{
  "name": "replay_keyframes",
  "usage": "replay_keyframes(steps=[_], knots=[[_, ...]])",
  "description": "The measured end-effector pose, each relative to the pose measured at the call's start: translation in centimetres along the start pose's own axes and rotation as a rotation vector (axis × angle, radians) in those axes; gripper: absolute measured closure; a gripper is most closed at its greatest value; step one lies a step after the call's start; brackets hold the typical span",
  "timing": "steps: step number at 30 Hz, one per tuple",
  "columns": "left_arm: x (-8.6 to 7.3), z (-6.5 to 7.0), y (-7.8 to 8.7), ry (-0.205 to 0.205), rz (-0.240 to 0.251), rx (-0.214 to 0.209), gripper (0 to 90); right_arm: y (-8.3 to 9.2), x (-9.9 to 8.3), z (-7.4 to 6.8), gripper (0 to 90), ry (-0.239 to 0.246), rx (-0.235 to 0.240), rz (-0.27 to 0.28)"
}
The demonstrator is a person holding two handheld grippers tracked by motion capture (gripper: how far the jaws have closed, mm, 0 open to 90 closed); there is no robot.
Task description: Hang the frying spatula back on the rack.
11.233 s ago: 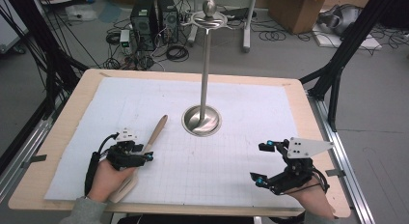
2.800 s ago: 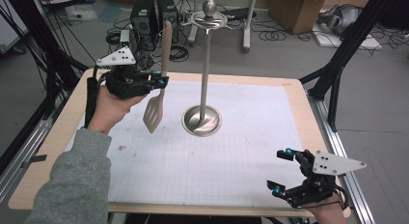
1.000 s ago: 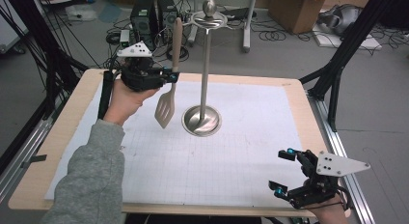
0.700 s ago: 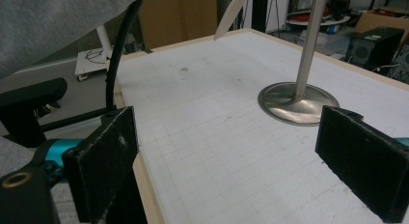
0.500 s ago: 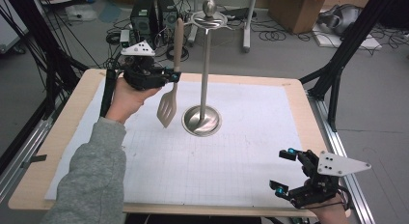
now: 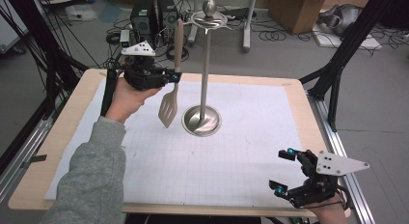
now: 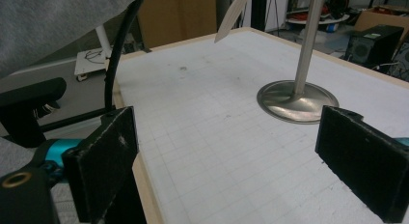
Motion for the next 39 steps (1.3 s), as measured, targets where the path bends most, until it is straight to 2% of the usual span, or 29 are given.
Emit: replay_keyframes(steps=[16,22,39], knots=[[0.6,0.5,-0.7,-0.004,-0.014,-0.007,77.5,-0.1,-0.1,0.0,7.0,0.005,-0.001,-0.001],[0.1,0.4,-1.4,-0.003,-0.05,0.0,77.4,0.0,-0.1,0.0,7.0,-0.002,0.0,-0.001],[0.1,0.4,-2.0,-0.002,-0.053,0.017,77.3,-0.1,-0.2,0.0,7.0,0.004,0.002,-0.005]])
Point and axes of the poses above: each handheld gripper's, and its own axes: y roughly backward along the jaws, x roughly out of its top, z roughly to its right, the point moved 10 cm from there along -y, roughly forward along the jaws, and after that the axes turned 14 degrees about -x, right-handed, at the moved point
